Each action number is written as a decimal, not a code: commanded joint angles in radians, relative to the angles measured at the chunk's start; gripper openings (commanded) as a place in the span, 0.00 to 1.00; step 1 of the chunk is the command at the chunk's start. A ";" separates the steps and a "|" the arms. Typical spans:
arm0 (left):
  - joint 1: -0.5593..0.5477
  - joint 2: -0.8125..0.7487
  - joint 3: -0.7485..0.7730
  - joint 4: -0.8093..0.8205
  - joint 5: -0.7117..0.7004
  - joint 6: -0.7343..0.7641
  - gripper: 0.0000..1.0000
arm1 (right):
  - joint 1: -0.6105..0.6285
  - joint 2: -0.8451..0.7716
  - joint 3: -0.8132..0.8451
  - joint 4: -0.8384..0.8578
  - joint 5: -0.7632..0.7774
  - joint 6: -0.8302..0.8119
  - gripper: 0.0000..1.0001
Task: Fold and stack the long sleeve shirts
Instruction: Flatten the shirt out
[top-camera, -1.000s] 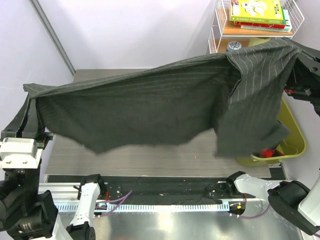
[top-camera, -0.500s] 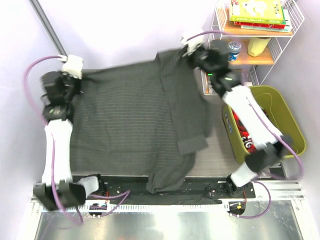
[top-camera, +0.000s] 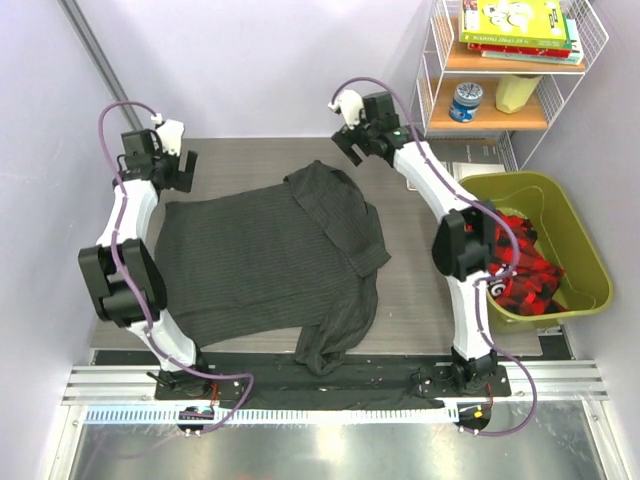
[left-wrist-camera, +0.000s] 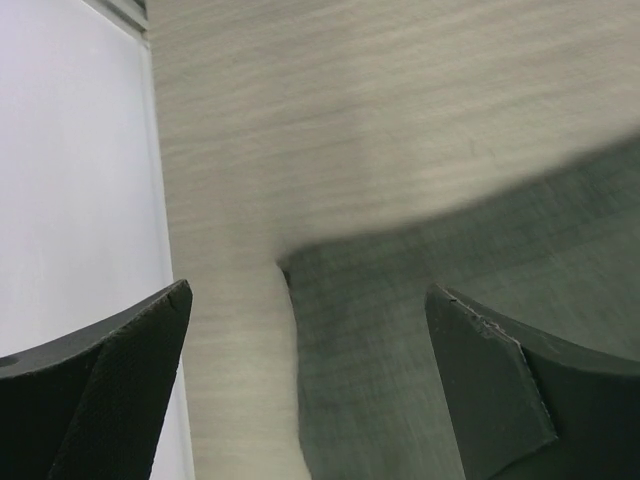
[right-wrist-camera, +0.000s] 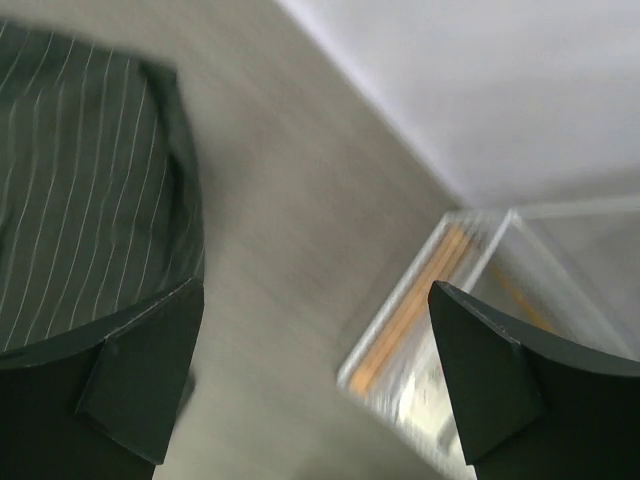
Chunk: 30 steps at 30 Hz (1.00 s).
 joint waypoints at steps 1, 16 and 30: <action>0.002 -0.166 -0.070 -0.156 0.111 0.025 0.98 | -0.008 -0.312 -0.153 -0.175 -0.039 0.038 1.00; -0.143 -0.128 -0.355 -0.371 0.111 0.074 0.70 | -0.046 -0.652 -0.879 -0.332 -0.439 0.306 0.48; -0.110 0.366 0.110 -0.417 -0.116 -0.022 0.57 | -0.108 -0.403 -0.878 -0.130 -0.385 0.417 0.38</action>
